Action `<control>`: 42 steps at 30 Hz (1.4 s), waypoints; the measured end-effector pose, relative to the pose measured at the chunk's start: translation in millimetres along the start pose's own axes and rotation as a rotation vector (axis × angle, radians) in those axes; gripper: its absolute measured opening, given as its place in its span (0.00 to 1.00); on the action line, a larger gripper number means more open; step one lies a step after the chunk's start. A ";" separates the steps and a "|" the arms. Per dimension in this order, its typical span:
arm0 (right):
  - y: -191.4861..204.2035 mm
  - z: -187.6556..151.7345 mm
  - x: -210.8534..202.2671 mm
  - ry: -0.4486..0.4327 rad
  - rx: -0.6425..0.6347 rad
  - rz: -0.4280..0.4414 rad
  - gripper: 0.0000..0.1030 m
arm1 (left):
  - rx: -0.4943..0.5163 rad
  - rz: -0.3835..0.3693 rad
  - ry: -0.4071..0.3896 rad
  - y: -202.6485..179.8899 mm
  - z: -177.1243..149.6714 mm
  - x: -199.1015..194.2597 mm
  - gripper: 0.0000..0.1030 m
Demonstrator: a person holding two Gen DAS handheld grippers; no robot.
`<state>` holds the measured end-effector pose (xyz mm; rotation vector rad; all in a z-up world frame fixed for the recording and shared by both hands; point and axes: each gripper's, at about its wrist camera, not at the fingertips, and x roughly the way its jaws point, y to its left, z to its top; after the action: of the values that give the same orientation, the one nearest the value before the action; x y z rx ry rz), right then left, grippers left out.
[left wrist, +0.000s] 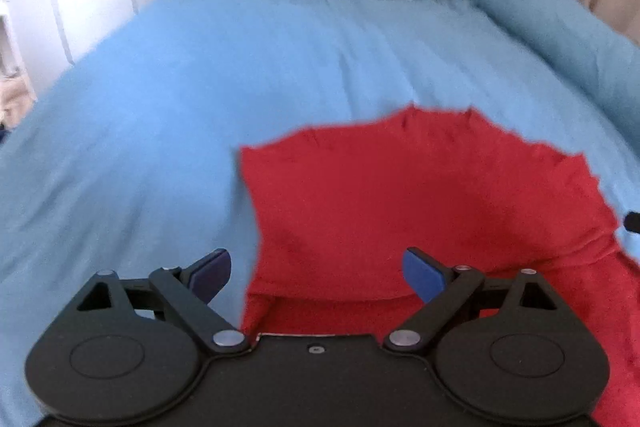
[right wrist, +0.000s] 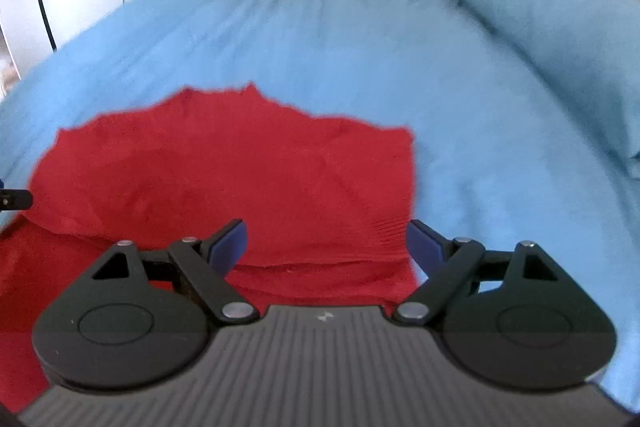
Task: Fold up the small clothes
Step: 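Move both tools to the sweater hem, then grasp the hem with both tools and lift it toward the collar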
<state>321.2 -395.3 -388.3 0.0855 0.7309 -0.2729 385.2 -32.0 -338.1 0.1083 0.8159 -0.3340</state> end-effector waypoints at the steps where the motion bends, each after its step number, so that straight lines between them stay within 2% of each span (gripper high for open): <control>1: -3.2 1.5 -14.9 -0.014 0.006 0.001 0.99 | -0.016 0.008 -0.011 3.1 -1.0 -17.1 0.93; 4: -13.8 3.1 -66.3 -0.046 0.021 -0.002 0.99 | -0.066 0.021 -0.020 13.6 -10.0 -69.4 0.96; 7: -21.5 -3.7 -118.0 -0.058 0.038 -0.008 0.99 | -0.127 0.043 0.002 24.6 -28.9 -114.6 0.96; 10: -25.6 -21.5 -160.2 -0.038 0.058 -0.002 0.99 | -0.185 0.048 0.034 32.9 -61.2 -153.3 0.96; 13: -25.5 -47.6 -195.4 -0.005 0.058 -0.003 0.99 | -0.228 0.050 0.086 34.8 -99.9 -179.9 0.96; 17: -25.2 -93.7 -229.5 0.058 0.085 -0.003 0.99 | -0.278 0.046 0.183 27.7 -148.8 -190.6 0.95; 19: -26.3 -120.6 -236.6 0.096 0.103 -0.014 0.99 | -0.283 0.054 0.219 26.5 -172.2 -193.2 0.95; 24: -27.0 -178.2 -218.4 0.211 0.182 -0.041 0.97 | -0.303 0.022 0.325 19.6 -213.9 -166.5 0.89; 29: -27.1 -213.4 -205.3 0.278 0.191 -0.061 0.95 | -0.292 0.046 0.335 13.2 -232.2 -152.4 0.80; 36: -26.3 -228.3 -189.4 0.350 0.183 -0.032 0.83 | -0.257 0.081 0.334 7.3 -233.9 -141.8 0.78; 39: -22.9 -228.4 -184.4 0.361 0.195 -0.024 0.80 | -0.240 0.079 0.335 7.2 -234.5 -142.2 0.71; 41: -20.5 -227.2 -182.0 0.364 0.201 -0.019 0.77 | -0.226 0.075 0.338 7.1 -231.4 -142.8 0.57; 42: -18.9 -226.6 -181.6 0.368 0.203 -0.015 0.75 | -0.218 0.070 0.341 6.9 -230.0 -143.3 0.53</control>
<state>40.2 -335.3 -434.7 0.3294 1.0676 -0.3500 136.3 61.5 -390.8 -0.0112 1.1784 -0.1600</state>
